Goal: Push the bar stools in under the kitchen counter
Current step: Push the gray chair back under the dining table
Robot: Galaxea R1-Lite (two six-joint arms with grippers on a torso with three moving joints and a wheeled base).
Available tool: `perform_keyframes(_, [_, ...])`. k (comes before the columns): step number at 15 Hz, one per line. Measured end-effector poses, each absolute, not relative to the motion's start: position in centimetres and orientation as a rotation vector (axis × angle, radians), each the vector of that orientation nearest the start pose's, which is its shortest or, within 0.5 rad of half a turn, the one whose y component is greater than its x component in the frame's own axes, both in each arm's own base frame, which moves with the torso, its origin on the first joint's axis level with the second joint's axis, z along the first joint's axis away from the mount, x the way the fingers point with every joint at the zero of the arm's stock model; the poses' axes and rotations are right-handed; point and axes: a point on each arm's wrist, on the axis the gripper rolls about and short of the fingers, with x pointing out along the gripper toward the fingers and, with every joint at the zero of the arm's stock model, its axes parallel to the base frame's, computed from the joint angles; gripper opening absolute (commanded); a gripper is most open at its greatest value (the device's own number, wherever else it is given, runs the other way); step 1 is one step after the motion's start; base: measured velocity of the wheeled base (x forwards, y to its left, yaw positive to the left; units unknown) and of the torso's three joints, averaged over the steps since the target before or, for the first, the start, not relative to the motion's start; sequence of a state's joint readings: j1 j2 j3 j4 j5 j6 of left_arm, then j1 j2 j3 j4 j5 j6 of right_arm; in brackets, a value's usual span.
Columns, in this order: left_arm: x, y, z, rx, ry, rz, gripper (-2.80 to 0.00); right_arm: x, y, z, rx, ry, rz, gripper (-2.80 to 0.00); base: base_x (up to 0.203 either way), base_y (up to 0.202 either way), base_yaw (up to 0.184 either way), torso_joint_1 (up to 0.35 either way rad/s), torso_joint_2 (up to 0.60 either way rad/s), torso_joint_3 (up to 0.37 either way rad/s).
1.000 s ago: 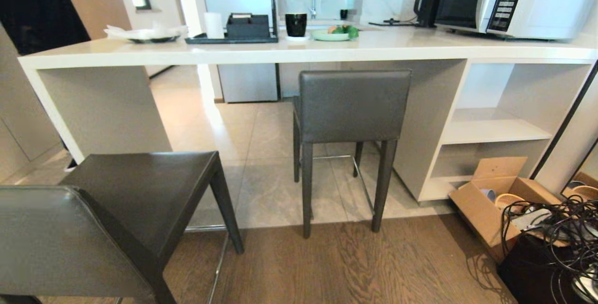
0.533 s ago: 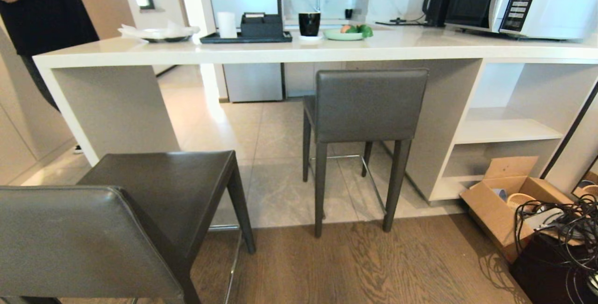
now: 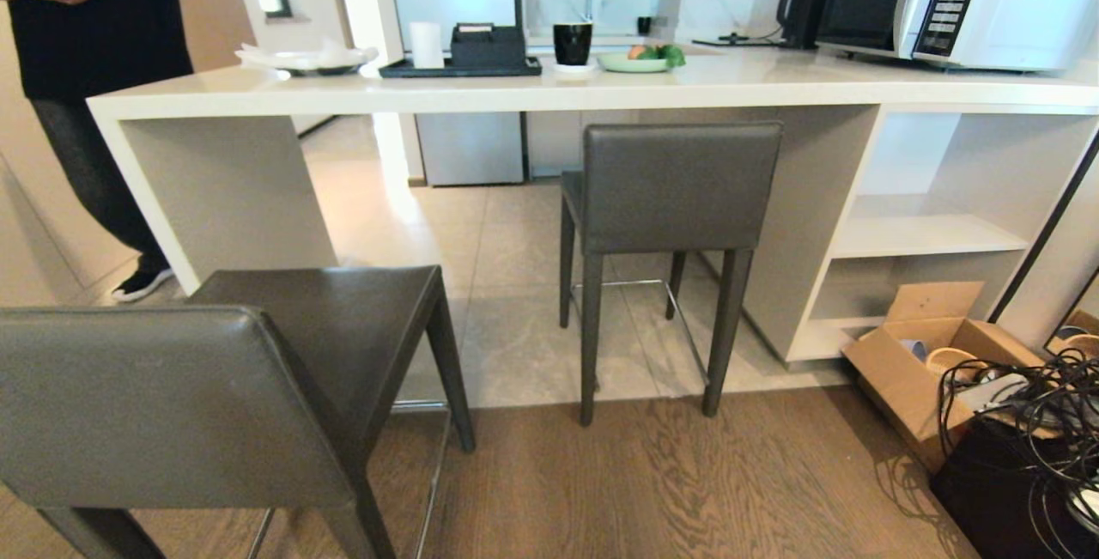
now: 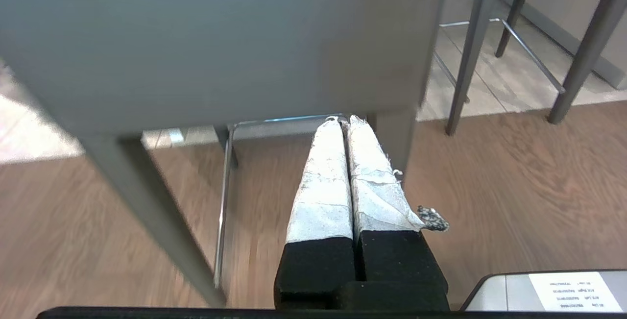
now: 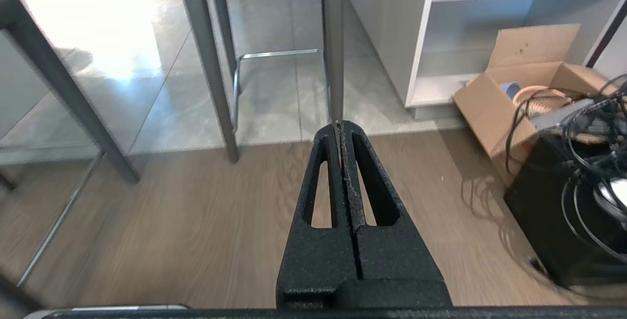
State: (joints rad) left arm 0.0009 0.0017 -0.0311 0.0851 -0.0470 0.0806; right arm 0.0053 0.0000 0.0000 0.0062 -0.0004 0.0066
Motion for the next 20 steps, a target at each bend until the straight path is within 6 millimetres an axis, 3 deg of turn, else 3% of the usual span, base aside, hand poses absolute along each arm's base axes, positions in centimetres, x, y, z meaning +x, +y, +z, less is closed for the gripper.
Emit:
perform_keyframes(3, [-2.52,-0.11,7.53,0.078,0.054,-0.049,-2.80,-2.28,-0.01,7.49,0.006,0.005,0.006,-2.80,-0.152,0.000,0.000,0.003,0.00,0.005])
perform_keyframes(10, [-2.52,-0.11,7.53,0.076,0.054,-0.048,-2.80,-2.28,-0.01,7.48,0.007,0.007,0.005,-2.80,-0.001,-0.006,-0.001,0.000,0.00,0.000])
perform_keyframes(20, [-2.53,-0.11,7.53,0.071,0.055,-0.047,-2.80,-2.28,-0.01,7.49,0.007,0.006,0.005,-2.80,0.000,0.185,0.003,0.002,0.00,0.000])
